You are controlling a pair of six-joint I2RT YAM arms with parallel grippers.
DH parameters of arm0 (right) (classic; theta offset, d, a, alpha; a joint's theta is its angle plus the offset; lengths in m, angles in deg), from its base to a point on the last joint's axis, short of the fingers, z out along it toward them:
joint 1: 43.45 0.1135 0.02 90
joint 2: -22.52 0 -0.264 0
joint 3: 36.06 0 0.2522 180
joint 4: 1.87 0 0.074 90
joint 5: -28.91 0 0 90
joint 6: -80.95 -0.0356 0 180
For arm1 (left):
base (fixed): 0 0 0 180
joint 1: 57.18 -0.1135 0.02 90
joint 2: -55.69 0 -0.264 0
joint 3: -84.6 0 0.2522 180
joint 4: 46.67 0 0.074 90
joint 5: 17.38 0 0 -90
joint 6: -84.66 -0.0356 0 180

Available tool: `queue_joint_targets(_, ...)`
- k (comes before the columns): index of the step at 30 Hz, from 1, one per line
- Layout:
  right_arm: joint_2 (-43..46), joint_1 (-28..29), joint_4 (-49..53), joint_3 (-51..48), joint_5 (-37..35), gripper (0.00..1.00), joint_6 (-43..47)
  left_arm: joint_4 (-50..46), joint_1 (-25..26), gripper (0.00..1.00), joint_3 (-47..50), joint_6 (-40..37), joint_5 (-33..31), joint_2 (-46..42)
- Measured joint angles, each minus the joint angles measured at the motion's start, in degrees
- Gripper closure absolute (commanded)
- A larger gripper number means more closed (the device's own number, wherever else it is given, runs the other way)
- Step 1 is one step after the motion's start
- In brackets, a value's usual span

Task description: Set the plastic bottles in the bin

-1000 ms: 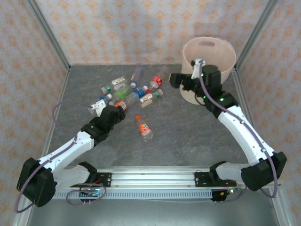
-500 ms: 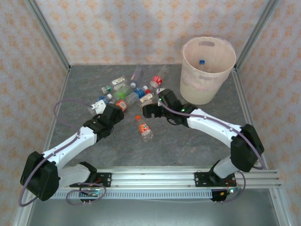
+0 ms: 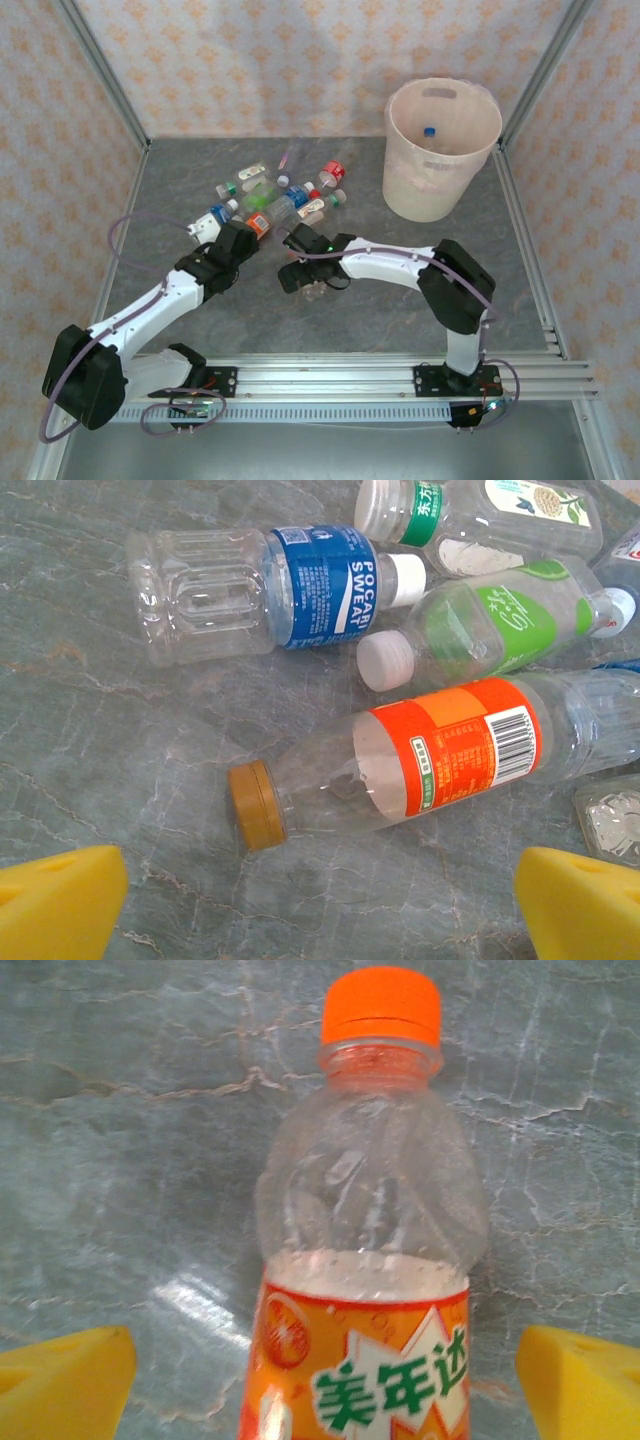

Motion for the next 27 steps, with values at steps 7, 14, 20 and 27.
queue_joint_targets(7, -3.8, -0.2, 1.7, 2.0, -4.5, 0.2, -1.2, 0.0, 0.0, 0.0, 0.0, 0.2, 0.0, -0.1)
queue_joint_targets(14, -4.3, -0.2, 0.9, 1.4, -7.1, 0.31, -1.2, 0.0, -0.5, 0.0, 0.0, 0.2, 0.1, 0.0)
queue_joint_targets(20, -1.9, -0.2, -1.6, -2.9, -8.8, 0.36, -0.4, 0.0, -0.7, 0.0, 0.0, 0.2, 0.3, 1.0)
queue_joint_targets(27, 6.5, -1.1, -5.7, -7.5, -11.4, 0.42, 0.6, 0.0, -0.7, 0.0, 0.0, 0.1, 1.4, 2.0)
